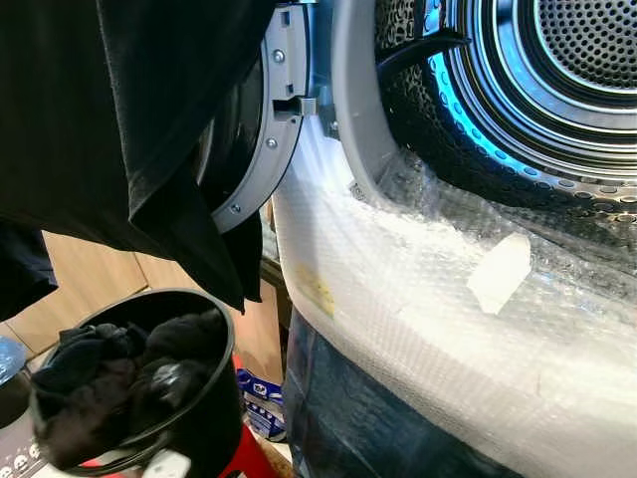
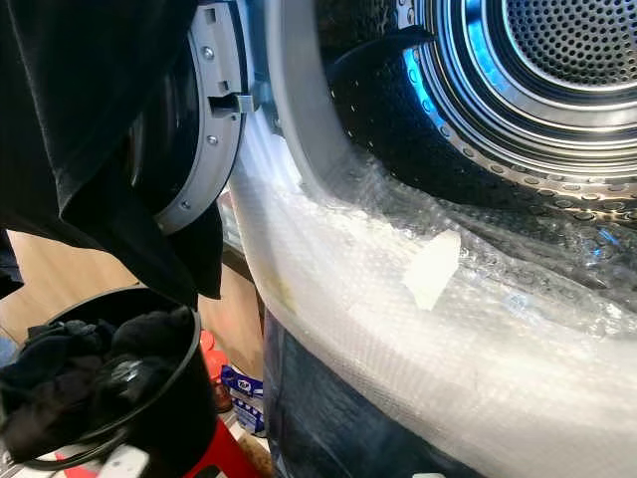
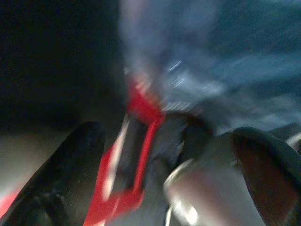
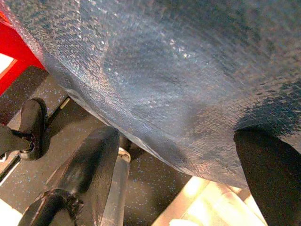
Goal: Clothes washing
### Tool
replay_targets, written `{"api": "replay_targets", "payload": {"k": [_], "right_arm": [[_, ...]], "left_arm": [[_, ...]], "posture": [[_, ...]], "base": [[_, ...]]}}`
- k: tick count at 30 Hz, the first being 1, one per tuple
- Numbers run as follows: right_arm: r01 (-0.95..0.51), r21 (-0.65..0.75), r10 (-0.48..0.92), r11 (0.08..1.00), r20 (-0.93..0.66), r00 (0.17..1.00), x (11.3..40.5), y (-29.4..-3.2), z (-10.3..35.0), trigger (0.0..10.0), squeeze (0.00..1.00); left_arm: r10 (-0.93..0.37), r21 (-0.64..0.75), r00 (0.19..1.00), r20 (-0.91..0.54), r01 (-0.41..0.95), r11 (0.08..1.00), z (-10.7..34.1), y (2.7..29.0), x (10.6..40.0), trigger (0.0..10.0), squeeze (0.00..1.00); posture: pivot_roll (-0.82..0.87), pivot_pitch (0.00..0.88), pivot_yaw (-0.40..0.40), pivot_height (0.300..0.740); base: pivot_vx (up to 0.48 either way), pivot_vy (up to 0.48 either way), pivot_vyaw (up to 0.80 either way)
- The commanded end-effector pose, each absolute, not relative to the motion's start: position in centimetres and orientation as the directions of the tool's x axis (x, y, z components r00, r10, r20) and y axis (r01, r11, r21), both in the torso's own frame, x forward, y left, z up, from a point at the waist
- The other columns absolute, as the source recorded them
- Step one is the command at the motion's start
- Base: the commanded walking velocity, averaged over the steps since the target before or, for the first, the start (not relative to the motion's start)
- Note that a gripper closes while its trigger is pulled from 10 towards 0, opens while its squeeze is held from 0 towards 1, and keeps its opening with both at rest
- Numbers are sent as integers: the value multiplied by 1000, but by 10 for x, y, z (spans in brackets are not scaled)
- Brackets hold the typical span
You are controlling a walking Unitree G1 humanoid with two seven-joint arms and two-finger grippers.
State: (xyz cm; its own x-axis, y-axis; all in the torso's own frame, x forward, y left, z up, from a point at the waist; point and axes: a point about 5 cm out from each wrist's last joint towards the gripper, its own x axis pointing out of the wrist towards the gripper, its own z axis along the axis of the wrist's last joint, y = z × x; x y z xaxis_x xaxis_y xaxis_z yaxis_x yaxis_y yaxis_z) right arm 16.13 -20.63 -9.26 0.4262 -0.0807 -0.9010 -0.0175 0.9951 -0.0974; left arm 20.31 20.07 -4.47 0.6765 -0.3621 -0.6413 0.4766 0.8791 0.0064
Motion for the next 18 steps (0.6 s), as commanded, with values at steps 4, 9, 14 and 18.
{"api": "replay_targets", "payload": {"k": [4,9,14,18], "right_arm": [[-57,-97,-63,994,-900,432,167,-202,-91,10000,0],[-84,-100,-55,991,-902,429,168,-201,-91,10000,0],[-137,-105,-40,985,-909,414,167,-196,-92,10000,0],[-128,-100,-38,987,-907,419,168,-195,-92,10000,0]], "left_arm": [[-535,-130,560,-633,604,786,-35,184,199,10000,0],[-683,-223,421,-596,731,645,-11,159,197,10000,0],[-766,-219,323,-556,832,510,13,130,208,10000,0],[-762,-128,339,-552,868,479,28,121,216,10000,0]], "posture": [[199,0,1,740],[209,0,-4,740],[204,0,2,740],[196,0,5,740]], "base": [[0,0,0],[0,0,0],[0,0,0],[0,0,0]]}}
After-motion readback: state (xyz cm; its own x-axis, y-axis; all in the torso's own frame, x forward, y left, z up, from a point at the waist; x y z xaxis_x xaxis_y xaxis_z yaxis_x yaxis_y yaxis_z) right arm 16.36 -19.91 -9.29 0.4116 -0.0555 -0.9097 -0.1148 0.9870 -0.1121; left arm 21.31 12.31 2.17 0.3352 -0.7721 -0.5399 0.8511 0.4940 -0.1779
